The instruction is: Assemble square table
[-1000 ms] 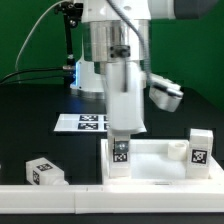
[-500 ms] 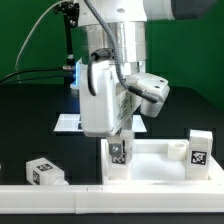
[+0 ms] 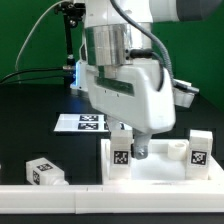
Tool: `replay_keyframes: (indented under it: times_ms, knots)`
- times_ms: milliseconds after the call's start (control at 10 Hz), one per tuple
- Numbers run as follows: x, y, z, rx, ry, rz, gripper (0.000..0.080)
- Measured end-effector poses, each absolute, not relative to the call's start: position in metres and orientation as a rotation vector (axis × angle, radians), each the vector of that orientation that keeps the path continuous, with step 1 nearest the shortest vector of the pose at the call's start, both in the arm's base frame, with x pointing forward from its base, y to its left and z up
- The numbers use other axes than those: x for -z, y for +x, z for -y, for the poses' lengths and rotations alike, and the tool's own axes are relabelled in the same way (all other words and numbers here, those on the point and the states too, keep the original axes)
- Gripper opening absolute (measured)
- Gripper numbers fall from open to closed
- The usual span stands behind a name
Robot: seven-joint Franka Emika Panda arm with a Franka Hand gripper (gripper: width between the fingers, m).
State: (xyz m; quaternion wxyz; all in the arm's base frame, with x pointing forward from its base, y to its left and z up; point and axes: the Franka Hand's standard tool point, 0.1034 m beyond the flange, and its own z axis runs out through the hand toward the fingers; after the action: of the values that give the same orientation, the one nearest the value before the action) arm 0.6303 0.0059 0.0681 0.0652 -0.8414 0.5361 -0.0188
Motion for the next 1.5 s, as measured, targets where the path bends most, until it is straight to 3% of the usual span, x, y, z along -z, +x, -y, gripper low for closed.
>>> replay_keyframes:
  times_ms: [300, 500, 800, 1000, 1500]
  knots:
    - [-0.068, 0.631, -0.003, 0.090, -2.742, -1.288, 0.0649]
    - [-0.071, 0.633, 0.001, 0.152, -2.978, -0.739, 0.0649]
    - [-0.070, 0.633, 0.002, 0.153, -3.009, -0.645, 0.0626]
    - [-0.070, 0.633, 0.003, 0.147, -2.968, -0.796, 0.0280]
    - [-0.070, 0.632, 0.005, 0.092, -2.628, -1.572, 0.0284]
